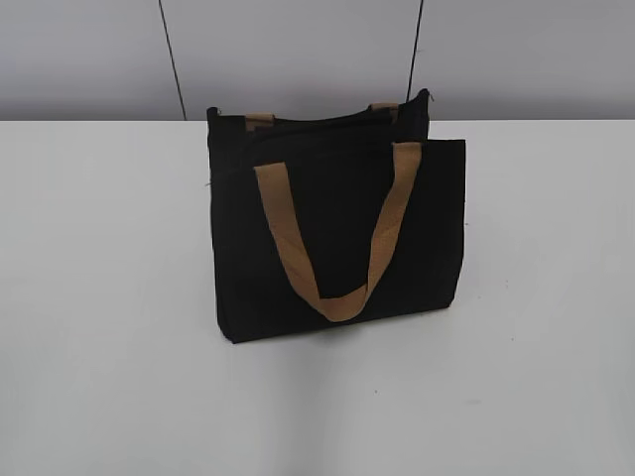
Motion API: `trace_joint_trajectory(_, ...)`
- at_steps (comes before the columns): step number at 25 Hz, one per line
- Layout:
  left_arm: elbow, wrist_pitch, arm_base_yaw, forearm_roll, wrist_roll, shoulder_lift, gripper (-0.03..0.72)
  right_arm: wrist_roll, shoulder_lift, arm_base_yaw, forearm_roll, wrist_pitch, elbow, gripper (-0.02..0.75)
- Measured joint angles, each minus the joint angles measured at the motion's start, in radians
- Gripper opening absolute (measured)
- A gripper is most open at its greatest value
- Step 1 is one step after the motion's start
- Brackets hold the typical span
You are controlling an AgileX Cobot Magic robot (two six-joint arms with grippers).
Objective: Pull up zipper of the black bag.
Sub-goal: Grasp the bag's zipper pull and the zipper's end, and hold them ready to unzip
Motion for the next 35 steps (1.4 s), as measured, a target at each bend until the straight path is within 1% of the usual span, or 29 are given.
trace_joint_trajectory(16,0.0,0.0,0.0,0.0,0.0,0.0,0.238,0.0,0.0,0.0,0.0,0.0,0.0,0.274)
trace_joint_trajectory(19,-0.02,-0.031,0.0,-0.001,0.0,0.022,0.238,0.0,0.0,0.0,0.0,0.0,0.0,0.274)
trace_joint_trajectory(25,-0.118,-0.239,0.0,-0.004,0.024,0.175,0.239,0.0,0.0,0.0,0.0,0.0,0.0,0.274)
trace_joint_trajectory(30,-0.124,-0.432,0.0,-0.021,0.054,0.336,0.239,0.0,0.0,0.0,0.0,0.0,0.0,0.274)
trace_joint_trajectory(31,-0.124,-0.432,0.0,-0.021,0.054,0.336,0.239,0.0,0.0,0.0,0.0,0.0,0.0,0.274)
trace_joint_trajectory(32,-0.124,-0.506,0.0,-0.029,0.057,0.39,0.24,0.0,0.0,0.0,0.0,0.0,0.0,0.274)
trace_joint_trajectory(35,-0.124,-0.642,-0.013,-0.035,0.06,0.471,0.241,0.0,0.0,0.0,0.0,0.0,0.0,0.274)
